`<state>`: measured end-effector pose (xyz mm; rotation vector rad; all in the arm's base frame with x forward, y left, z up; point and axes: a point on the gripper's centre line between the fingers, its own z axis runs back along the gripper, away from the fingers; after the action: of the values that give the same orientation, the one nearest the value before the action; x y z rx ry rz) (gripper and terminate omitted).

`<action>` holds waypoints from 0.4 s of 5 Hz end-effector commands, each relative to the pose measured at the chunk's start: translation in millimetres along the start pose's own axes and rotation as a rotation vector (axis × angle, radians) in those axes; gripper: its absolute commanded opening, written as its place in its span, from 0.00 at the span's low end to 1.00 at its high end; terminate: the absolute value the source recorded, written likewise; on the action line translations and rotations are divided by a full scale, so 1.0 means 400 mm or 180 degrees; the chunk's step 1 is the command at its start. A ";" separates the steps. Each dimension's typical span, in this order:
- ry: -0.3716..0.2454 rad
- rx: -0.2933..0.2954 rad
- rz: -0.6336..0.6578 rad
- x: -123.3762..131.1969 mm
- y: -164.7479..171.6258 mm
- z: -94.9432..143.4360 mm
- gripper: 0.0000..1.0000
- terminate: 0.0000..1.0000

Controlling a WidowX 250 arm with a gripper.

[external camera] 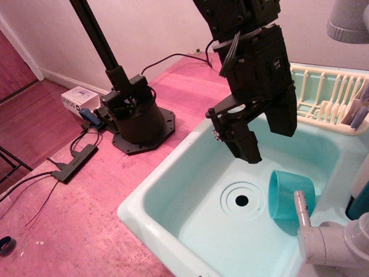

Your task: Flip cup upright

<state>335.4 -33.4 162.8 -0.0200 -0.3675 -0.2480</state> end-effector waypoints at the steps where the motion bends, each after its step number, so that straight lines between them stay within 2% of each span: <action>1: 0.0000 0.0000 0.0000 0.000 0.000 0.000 1.00 0.00; 2: 0.0086 -0.0080 -0.0680 0.003 0.011 -0.010 1.00 0.00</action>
<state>332.6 -31.9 143.6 -0.0007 -0.2914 -0.5455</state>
